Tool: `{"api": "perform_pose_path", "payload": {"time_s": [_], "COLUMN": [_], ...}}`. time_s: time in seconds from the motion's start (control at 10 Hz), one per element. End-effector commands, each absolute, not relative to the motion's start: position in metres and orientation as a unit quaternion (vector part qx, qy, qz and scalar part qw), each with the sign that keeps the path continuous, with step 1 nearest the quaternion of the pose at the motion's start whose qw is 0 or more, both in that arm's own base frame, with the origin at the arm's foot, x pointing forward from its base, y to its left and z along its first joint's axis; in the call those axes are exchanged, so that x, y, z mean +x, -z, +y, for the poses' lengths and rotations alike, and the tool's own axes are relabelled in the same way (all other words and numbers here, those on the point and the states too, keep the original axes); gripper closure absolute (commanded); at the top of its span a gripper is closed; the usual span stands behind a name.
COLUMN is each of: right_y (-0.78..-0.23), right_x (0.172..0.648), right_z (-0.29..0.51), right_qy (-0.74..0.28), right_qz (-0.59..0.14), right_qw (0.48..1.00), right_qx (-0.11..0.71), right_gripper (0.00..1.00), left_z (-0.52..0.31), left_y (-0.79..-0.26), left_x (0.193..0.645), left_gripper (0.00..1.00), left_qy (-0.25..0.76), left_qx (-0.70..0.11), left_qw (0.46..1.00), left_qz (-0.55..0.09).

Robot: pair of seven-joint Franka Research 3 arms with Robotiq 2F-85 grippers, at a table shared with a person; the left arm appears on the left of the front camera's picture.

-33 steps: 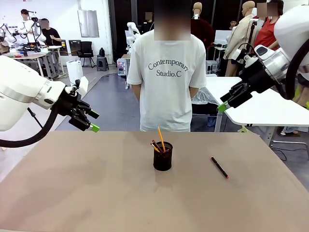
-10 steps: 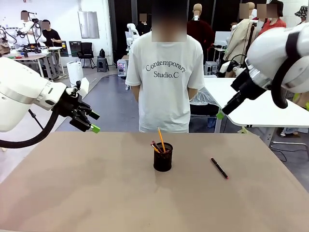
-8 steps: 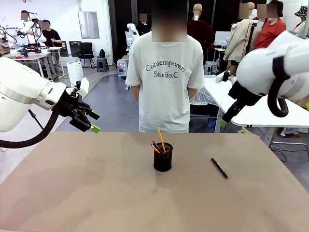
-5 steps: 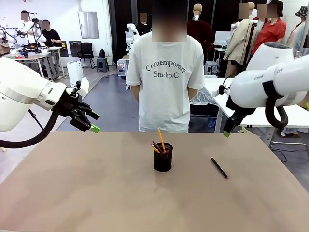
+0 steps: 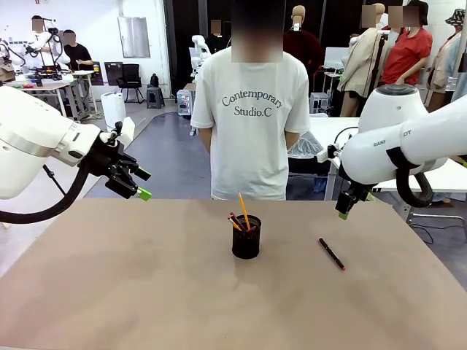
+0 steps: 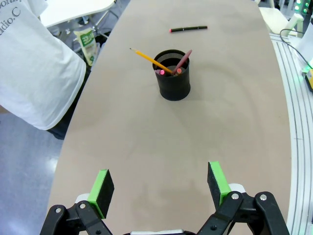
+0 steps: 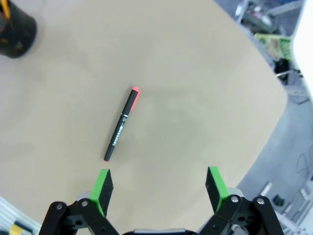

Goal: Place the pens into the pen holder.
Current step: Pick up a writing instrument from the table and place it into the Pen holder.

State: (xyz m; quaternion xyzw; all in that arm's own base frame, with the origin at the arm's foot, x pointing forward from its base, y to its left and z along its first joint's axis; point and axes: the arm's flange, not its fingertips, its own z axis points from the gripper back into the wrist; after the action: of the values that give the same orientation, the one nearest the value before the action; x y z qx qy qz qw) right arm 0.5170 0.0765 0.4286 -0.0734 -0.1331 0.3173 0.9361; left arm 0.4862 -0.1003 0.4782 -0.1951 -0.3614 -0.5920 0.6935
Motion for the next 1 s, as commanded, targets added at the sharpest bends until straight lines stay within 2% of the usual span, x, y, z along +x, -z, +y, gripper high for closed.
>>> {"api": "perform_pose_path", "payload": {"time_s": [0.0, 0.1, 0.4, 0.9], "right_y": [-0.421, -0.429, -0.429, -0.377], "right_x": [0.520, 0.517, 0.517, 0.566], "right_z": [0.075, 0.077, 0.077, 0.092], "right_qy": [-0.254, -0.317, -0.317, -0.164], "right_qz": [-0.155, -0.133, -0.133, -0.073], "right_qw": [0.953, 0.936, 0.936, 0.983], "right_qx": [-0.063, -0.073, -0.073, -0.041], "right_gripper": [0.00, 0.00, 0.00, 0.00], "left_z": [-0.099, -0.099, -0.099, -0.099], "left_y": [-0.480, -0.480, -0.480, -0.480], "left_x": [0.486, 0.486, 0.486, 0.486], "left_gripper": [0.00, 0.00, 0.00, 0.00], "left_qy": [0.589, 0.589, 0.589, 0.589], "left_qx": [-0.192, -0.192, -0.192, -0.192], "left_qw": [0.698, 0.698, 0.698, 0.698], "left_qz": [-0.359, -0.359, -0.359, -0.359]}}
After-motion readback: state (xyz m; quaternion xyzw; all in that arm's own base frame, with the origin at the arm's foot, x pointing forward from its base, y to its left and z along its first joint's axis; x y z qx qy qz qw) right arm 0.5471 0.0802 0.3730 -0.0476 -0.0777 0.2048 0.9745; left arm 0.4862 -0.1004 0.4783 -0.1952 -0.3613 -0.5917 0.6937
